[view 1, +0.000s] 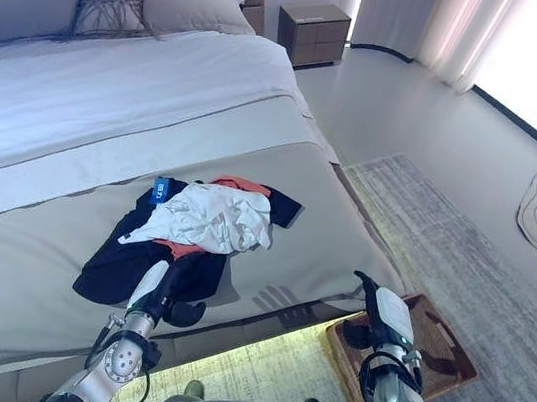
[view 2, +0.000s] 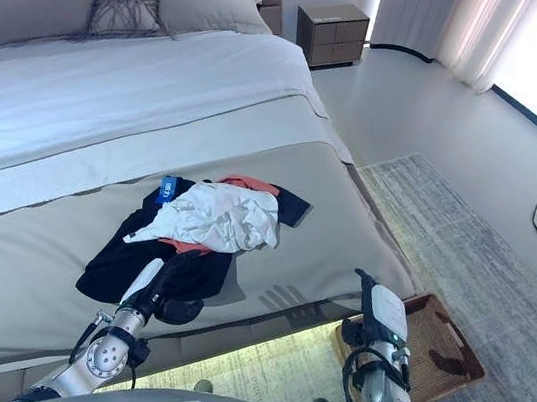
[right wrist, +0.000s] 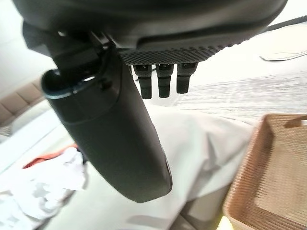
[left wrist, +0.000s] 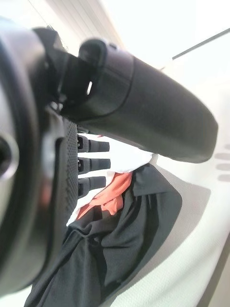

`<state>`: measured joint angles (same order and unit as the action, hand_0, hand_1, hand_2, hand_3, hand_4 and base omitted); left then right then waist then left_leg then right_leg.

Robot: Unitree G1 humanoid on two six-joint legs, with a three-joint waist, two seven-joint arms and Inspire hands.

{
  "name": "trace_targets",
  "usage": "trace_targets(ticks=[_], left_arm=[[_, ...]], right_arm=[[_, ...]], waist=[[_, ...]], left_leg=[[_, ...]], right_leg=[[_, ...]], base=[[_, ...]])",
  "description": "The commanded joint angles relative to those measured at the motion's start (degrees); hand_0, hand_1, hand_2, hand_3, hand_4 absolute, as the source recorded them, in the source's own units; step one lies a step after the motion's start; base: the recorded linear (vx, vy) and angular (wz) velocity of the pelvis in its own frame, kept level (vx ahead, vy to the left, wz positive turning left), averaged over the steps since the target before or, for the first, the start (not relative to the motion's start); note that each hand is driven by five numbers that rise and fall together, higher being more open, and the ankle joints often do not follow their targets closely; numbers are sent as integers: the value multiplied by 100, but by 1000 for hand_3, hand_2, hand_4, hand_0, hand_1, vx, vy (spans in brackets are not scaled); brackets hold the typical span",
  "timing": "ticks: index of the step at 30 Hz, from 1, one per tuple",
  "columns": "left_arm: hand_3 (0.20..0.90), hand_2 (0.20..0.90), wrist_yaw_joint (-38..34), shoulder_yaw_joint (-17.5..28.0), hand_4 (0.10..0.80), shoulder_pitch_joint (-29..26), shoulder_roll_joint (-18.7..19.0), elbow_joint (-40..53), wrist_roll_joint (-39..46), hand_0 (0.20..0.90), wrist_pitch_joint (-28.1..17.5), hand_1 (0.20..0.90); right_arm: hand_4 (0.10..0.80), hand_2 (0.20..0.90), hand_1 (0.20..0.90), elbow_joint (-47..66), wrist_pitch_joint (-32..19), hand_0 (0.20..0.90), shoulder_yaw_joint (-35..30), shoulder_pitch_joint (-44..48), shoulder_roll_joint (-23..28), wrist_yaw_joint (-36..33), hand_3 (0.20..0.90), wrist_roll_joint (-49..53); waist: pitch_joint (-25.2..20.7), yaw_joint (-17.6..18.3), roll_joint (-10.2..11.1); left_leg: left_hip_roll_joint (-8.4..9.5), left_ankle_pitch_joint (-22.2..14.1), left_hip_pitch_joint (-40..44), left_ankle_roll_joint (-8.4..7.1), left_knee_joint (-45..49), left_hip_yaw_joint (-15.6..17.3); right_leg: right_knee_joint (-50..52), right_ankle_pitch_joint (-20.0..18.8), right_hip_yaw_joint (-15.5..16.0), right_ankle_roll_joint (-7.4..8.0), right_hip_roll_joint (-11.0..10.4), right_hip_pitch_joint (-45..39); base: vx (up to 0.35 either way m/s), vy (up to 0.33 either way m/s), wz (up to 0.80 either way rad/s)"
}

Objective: Pick up the clothes from the bed and place them into the basket

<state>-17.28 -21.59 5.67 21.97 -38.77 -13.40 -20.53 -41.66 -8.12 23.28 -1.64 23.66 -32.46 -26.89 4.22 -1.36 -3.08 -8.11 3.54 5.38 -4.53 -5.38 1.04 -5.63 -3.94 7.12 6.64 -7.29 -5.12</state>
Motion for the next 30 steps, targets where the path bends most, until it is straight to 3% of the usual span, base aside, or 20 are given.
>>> trace_targets(ticks=[1,9,18,20,25,30], left_arm=[[900,900,-24,197,800,-584,318,409,210,900,-416,900],[900,900,154,63,800,-659,506,815,435,900,-347,900],[900,900,437,40,800,-586,764,1327,793,900,-406,900],[900,900,772,19,800,-524,817,1379,935,900,-416,900],[900,900,911,-105,800,-374,880,1502,1117,900,-515,900],[900,900,1149,-117,800,-794,915,1642,1734,900,-970,900]], right_arm=[[800,900,900,376,-184,900,-108,707,44,-322,900,224],[800,900,900,771,227,900,107,1320,285,-146,900,355],[800,900,900,700,886,900,270,3005,805,299,900,545],[800,900,900,654,1055,900,344,3430,889,487,900,636],[800,900,900,218,1139,900,502,4011,1008,586,900,617],[800,900,900,-614,1202,900,710,5106,1482,856,900,702]], waist=[[149,-138,342],[203,-395,331],[319,-877,334],[369,-1033,326],[459,-1271,273],[1019,-1560,86]], left_leg=[[-55,-371,151,90,38,-99],[-20,-347,177,70,38,-332],[-5,-231,55,19,38,-711],[6,-178,17,9,38,-846],[37,-72,-135,-28,38,-1008],[212,52,-860,-39,330,-1309]], right_leg=[[95,222,107,8,-390,-308],[129,248,270,-14,-440,-428],[362,398,541,-118,-491,-444],[451,439,658,-146,-518,-451],[514,487,859,-160,-565,-453],[1131,616,1146,-200,-837,163]], base=[[-4,-15,15],[26,-13,16],[62,14,20],[118,29,27],[118,71,27],[-120,117,34]])
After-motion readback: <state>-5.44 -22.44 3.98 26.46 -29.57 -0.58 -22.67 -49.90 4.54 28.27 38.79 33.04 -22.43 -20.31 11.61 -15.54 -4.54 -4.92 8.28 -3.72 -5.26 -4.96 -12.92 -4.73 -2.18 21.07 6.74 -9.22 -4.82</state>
